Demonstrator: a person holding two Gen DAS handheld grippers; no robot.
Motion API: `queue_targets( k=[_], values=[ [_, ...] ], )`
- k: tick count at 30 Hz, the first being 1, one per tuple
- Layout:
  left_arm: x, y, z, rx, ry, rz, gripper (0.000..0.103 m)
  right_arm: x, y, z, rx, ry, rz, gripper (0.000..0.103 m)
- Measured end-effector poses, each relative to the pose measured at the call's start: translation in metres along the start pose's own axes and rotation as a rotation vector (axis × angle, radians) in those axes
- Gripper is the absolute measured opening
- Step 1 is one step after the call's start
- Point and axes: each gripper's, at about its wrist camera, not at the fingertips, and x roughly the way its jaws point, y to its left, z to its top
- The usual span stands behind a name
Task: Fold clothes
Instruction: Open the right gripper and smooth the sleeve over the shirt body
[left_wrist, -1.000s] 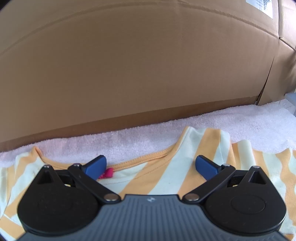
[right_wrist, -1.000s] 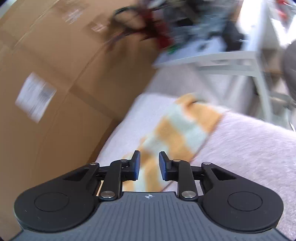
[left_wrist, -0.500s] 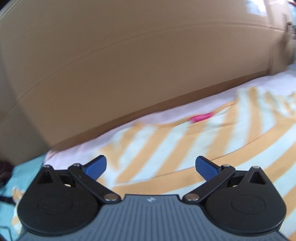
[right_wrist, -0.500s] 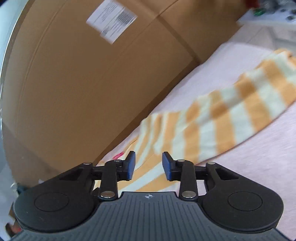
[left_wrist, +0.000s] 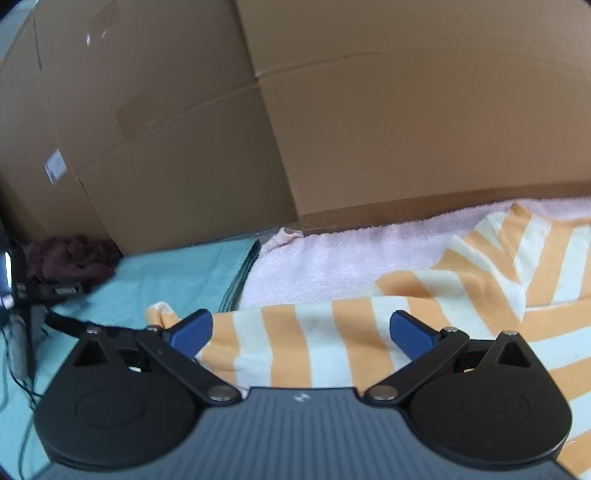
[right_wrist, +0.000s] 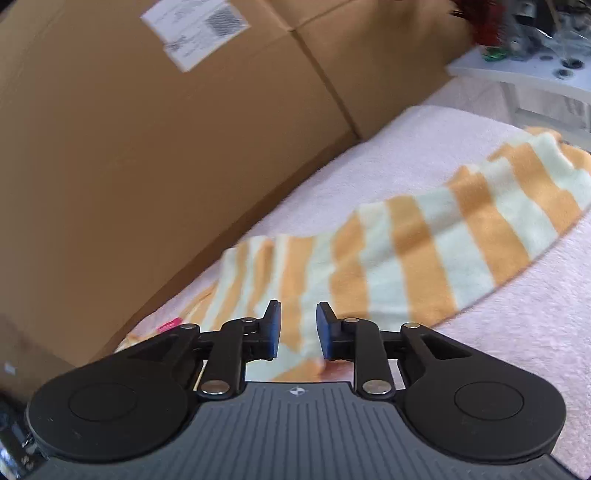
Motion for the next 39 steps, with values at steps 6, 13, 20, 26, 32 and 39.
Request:
queue_targets(
  k=[6, 13, 20, 26, 32, 39],
  values=[
    [-0.014, -0.018, 0.014, -0.104, -0.040, -0.222, 0.102, 0.037, 0.071, -0.003, -0.003, 0.313, 0.325, 0.050],
    [0.045, -0.069, 0.013, -0.043, 0.081, -0.130, 0.102, 0.087, 0.071, -0.025, 0.053, 0.355, 0.264, 0.044],
    [0.051, -0.028, 0.002, -0.151, 0.072, 0.036, 0.102, 0.012, -0.023, 0.006, 0.204, 0.072, 0.065, 0.026],
    [-0.005, -0.055, -0.018, 0.026, -0.024, 0.065, 0.102, -0.055, -0.051, -0.024, 0.122, 0.210, 0.232, 0.045],
    [-0.051, -0.089, -0.041, 0.208, -0.064, 0.048, 0.102, -0.090, -0.058, -0.047, 0.075, 0.221, 0.231, 0.037],
    [-0.101, -0.095, -0.073, 0.145, -0.037, -0.113, 0.102, -0.112, -0.038, -0.083, -0.116, 0.264, 0.296, 0.030]
  ],
)
